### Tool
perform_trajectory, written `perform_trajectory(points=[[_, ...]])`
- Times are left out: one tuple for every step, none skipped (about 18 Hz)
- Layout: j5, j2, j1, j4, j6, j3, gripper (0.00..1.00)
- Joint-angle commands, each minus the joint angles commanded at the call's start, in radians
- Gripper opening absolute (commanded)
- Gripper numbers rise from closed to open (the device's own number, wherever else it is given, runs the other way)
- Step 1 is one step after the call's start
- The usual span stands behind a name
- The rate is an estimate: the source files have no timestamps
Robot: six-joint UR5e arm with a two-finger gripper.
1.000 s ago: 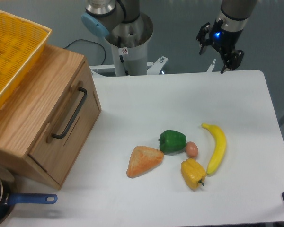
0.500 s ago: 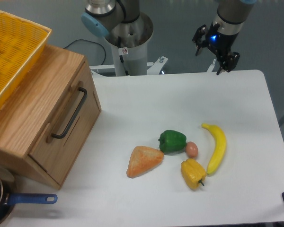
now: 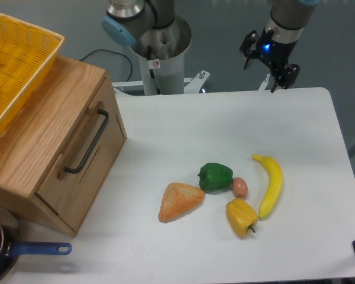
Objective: Slide open the top drawer
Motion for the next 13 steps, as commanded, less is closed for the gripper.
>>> perform_trajectory(points=[[0.001,-0.003,-0.012,0.003,-0.02,0.003,1.0],[0.006,-0.009,-0.027,0.005,-0.047,0.011,1.0],[0.003,-0.011,-0.034,0.006,-0.075,0.012,1.0],[0.0,-0.011,-0.043,0.006,-0.1,0.012,1.0],[-0.003,-0.012,-0.051,0.008,-0.12,0.014,1.0],[-0.005,-0.014,-0.058,0.008,-0.143,0.018,1.0],[-0.006,-0.017,-0.067,0.008,-0.166,0.023,1.0],[-0.009,-0.02,-0.077,0.008,-0.192,0.026,1.0],[-0.008,-0.021,-0.089,0.008,-0.213,0.028,1.0],[-0.008,-0.023,-0.1,0.009,-0.232,0.026,1.0],[-0.008,-0.025,-0.107,0.009,-0.25,0.026,1.0],[-0.008,-0.026,-0.112,0.009,-0.271,0.026,1.0],[-0.011,-0.026,-0.124,0.009,-0.294,0.029,1.0]])
